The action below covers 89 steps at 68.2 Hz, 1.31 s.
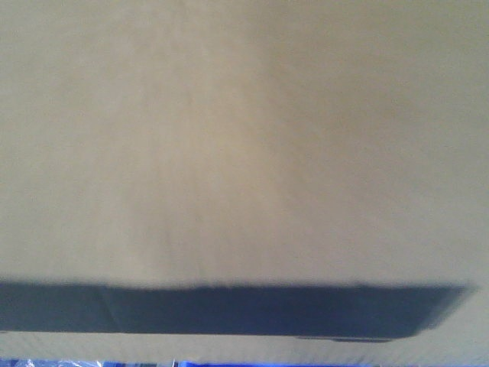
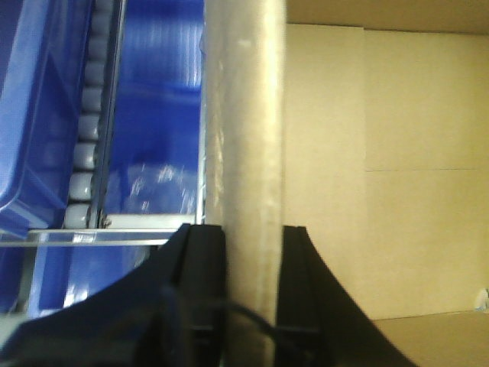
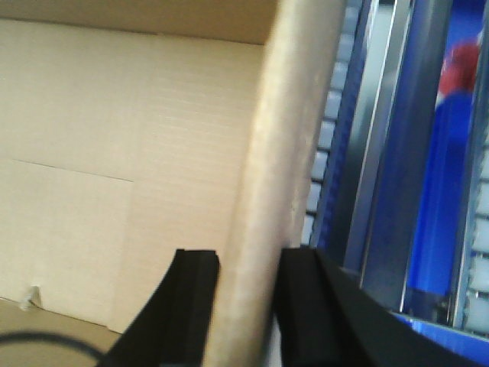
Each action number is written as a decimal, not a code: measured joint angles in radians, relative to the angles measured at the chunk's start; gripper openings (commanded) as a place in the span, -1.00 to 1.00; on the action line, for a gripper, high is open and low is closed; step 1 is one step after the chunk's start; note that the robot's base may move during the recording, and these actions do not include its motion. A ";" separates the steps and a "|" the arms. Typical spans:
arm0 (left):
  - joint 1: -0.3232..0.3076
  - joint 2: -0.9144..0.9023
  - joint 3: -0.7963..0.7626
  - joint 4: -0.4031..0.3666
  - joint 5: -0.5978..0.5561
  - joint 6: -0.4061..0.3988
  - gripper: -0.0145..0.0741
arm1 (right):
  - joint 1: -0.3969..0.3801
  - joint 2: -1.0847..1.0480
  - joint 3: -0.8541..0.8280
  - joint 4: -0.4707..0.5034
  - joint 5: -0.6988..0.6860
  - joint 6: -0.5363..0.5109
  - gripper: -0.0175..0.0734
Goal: Grab box from left shelf to table start
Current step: 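Lift the box with both grippers and pull it off the shelf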
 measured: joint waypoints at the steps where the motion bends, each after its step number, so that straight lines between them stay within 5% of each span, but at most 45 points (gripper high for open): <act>1: 0.000 -0.013 0.003 0.000 0.000 0.000 -0.88 | 0.000 -0.013 0.000 0.000 0.000 0.000 -0.49; 40: 0.003 -0.359 0.007 -0.013 0.002 0.005 -0.88 | 0.005 -0.376 0.004 0.079 0.008 -0.051 -0.49; 89: 0.003 -0.398 0.007 -0.023 -0.074 0.017 -0.88 | 0.005 -0.412 0.004 0.091 -0.039 -0.060 -0.49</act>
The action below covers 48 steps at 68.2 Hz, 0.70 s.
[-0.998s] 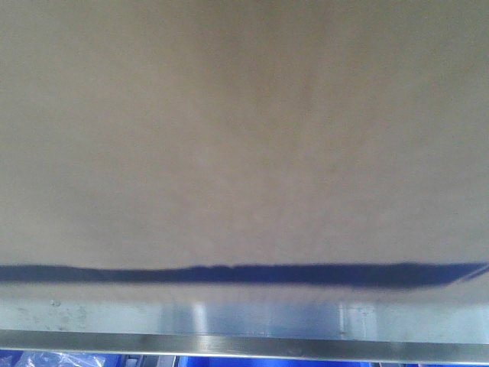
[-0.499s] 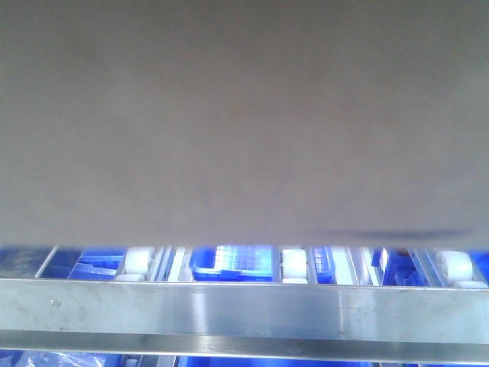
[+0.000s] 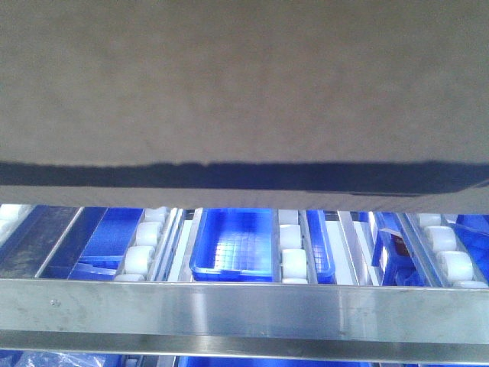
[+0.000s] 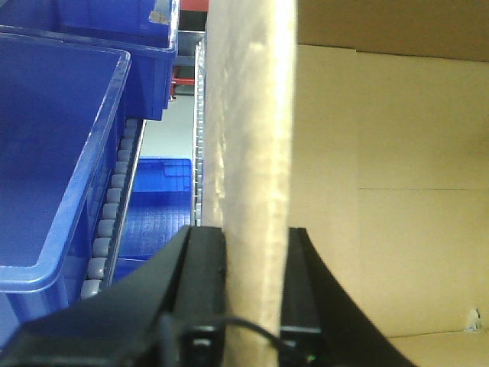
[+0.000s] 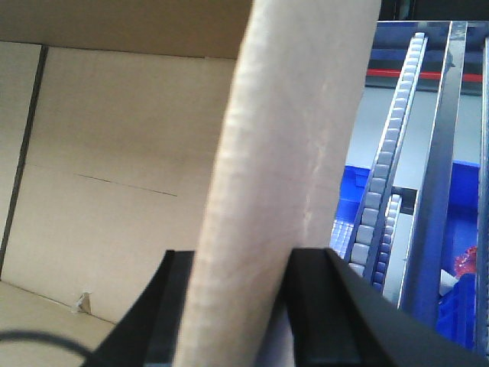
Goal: Grab box from left shelf to table start
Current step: 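Lift the box with both grippers and pull it off the shelf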
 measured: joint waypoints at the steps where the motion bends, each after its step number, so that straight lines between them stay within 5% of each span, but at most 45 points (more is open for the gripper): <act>1: 0.000 0.000 0.000 0.000 0.000 0.000 -0.88 | 0.000 0.000 0.000 0.000 0.000 0.000 -0.49; 48: 0.000 0.000 0.000 0.000 0.000 0.000 -0.88 | 0.000 0.000 0.000 0.000 0.009 0.000 -0.49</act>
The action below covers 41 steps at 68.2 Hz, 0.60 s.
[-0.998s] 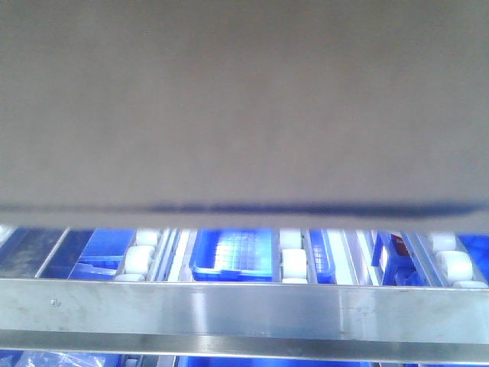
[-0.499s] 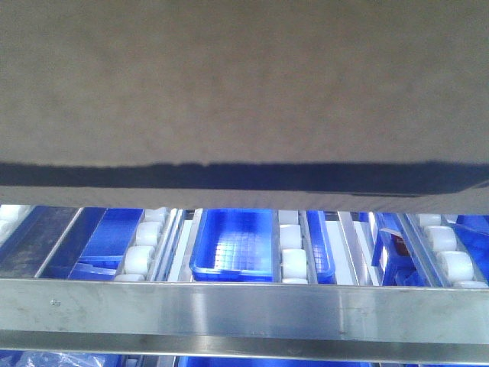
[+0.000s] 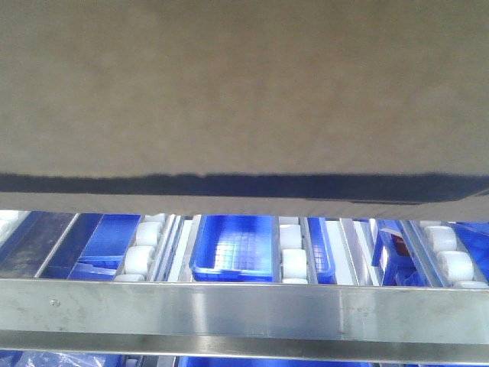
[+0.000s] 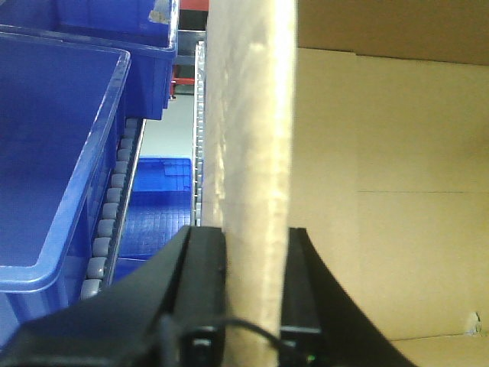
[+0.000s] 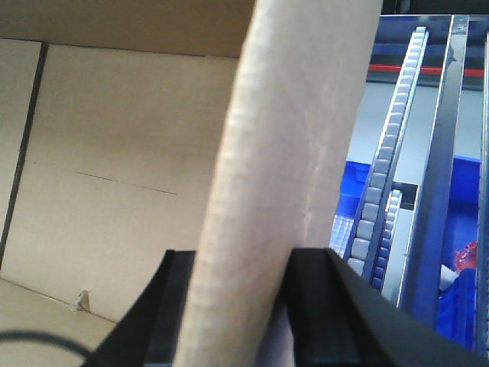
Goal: Grab box from left shelf to table start
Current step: 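Lift the box with both grippers and pull it off the shelf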
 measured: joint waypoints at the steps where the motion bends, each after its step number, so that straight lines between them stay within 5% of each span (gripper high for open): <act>1: 0.000 0.000 0.000 0.000 0.000 0.000 -0.88 | 0.000 0.000 0.000 0.000 0.000 0.000 -0.49; 41: 0.000 0.000 0.000 -0.002 0.000 0.000 -0.88 | 0.000 0.000 0.000 0.000 0.002 0.000 -0.49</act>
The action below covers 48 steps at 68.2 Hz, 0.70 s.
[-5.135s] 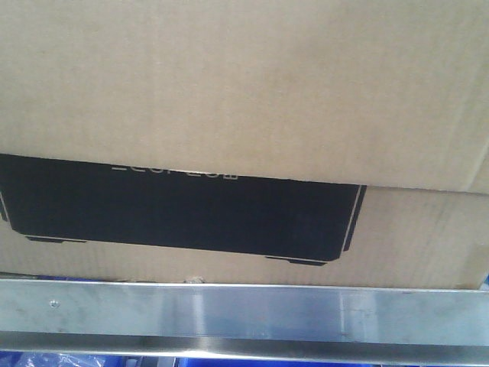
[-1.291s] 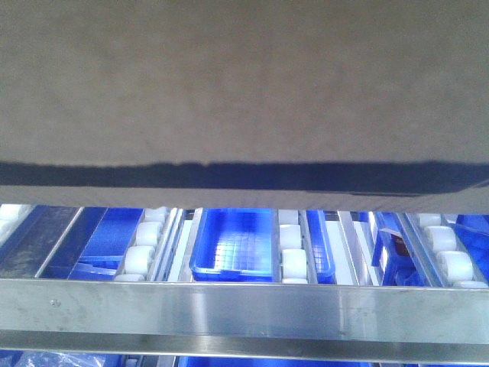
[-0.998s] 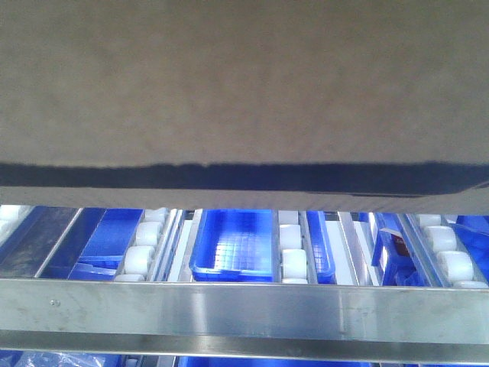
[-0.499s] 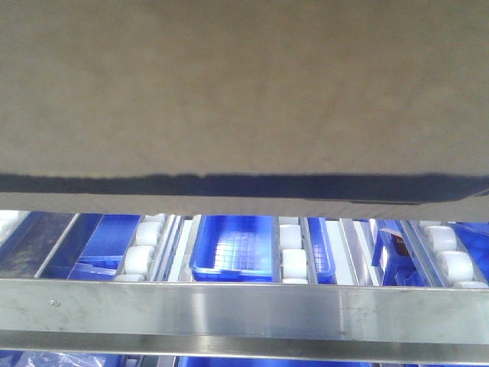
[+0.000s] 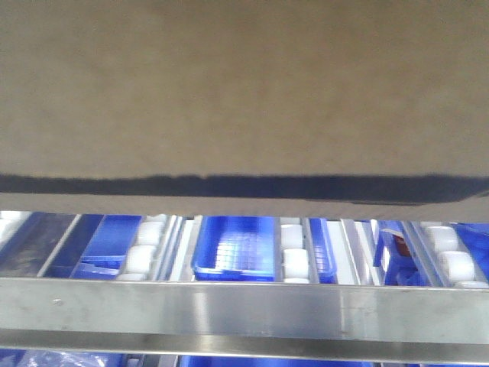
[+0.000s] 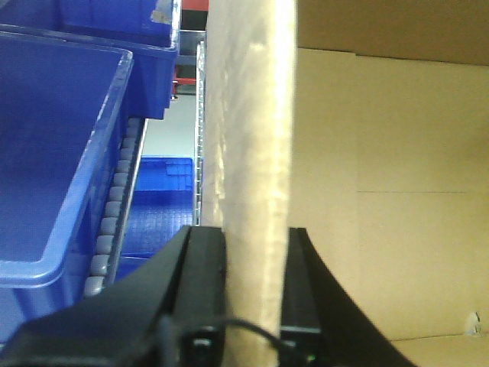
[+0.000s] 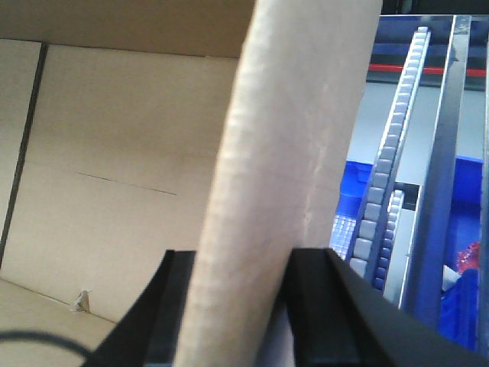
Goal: Grab box from left shelf to table start
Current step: 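Lift the box with both grippers and pull it off the shelf, then hold the box with both grippers while the base turns away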
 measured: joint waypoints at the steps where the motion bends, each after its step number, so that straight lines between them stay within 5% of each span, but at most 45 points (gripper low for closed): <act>1: 0.000 0.000 0.000 0.000 0.000 0.000 -0.88 | 0.000 0.000 0.000 0.000 0.000 0.000 -0.49; 48: 0.000 0.000 0.242 -0.053 -0.091 -0.012 -0.88 | 0.000 0.000 0.000 -0.028 -0.018 -0.002 -0.49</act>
